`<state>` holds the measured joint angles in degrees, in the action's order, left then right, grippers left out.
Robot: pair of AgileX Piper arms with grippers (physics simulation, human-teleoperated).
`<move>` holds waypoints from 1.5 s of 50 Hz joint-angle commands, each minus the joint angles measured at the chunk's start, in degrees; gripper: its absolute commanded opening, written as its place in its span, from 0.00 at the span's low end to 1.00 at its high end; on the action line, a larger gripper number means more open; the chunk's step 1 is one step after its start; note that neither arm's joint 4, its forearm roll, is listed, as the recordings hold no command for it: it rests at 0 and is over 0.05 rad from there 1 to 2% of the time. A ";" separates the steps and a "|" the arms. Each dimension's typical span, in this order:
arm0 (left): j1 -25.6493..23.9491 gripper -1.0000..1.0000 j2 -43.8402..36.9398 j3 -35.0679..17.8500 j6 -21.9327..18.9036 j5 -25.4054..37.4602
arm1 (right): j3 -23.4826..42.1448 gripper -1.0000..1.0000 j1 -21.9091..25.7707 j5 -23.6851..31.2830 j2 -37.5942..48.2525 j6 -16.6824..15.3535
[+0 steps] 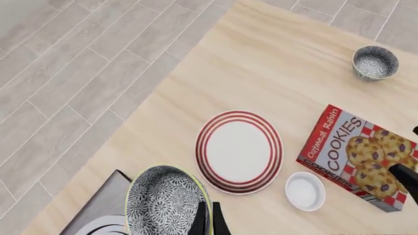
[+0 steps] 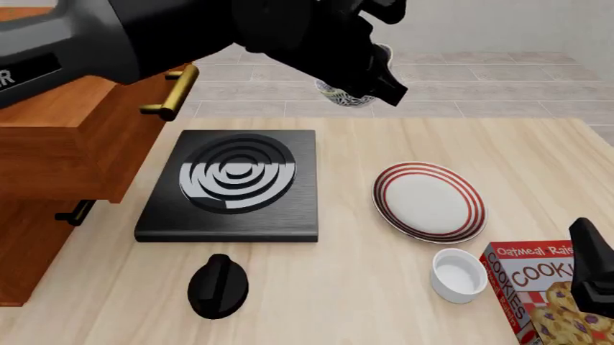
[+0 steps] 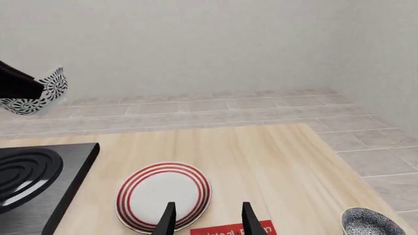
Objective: Pick the akita bowl in the top layer of the wooden cabinet and place it on the plate.
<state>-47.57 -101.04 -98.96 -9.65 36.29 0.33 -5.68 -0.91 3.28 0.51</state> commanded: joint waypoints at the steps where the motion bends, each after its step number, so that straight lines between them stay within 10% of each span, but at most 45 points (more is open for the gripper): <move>1: -1.32 0.00 -0.37 0.45 -0.17 -0.85 | 0.00 1.00 -0.07 -0.04 0.08 -0.10; 75: -4.72 0.00 -3.60 6.05 -4.46 -6.24 | 0.01 1.00 0.28 0.60 -1.15 1.09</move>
<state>-51.71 -104.26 -93.11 -13.53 30.80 0.34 -5.50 -0.47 2.44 1.28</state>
